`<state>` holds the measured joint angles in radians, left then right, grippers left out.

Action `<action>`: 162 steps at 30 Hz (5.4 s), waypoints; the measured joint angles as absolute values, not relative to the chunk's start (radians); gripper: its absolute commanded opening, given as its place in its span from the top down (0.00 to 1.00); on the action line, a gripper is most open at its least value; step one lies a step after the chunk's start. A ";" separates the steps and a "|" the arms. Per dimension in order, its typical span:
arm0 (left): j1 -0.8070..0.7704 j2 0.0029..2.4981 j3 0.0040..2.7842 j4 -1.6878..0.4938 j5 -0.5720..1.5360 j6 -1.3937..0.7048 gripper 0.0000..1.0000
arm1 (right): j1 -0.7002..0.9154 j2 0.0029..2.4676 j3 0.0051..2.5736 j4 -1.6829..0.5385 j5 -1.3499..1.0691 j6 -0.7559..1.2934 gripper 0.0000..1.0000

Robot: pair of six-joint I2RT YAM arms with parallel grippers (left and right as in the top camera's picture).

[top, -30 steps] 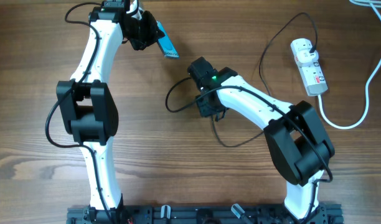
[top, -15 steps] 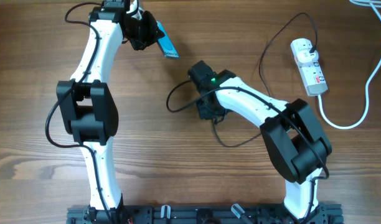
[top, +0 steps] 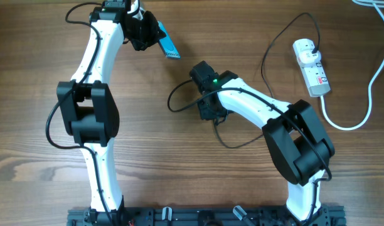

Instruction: Plug charger to phone and switch on socket

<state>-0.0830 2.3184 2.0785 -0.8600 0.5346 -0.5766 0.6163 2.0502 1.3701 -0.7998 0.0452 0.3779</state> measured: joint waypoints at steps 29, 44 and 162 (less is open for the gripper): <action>-0.061 2.315 2.073 -0.362 1.346 -0.492 0.96 | 0.548 1.629 1.451 -0.768 -0.229 0.285 0.96; -0.150 2.315 2.073 -0.347 1.478 -0.499 0.96 | 0.549 1.631 1.451 -0.686 -0.224 0.381 0.96; -0.188 2.315 2.073 -0.414 1.404 -0.379 0.96 | 0.549 1.686 1.451 -0.649 -0.081 0.362 0.96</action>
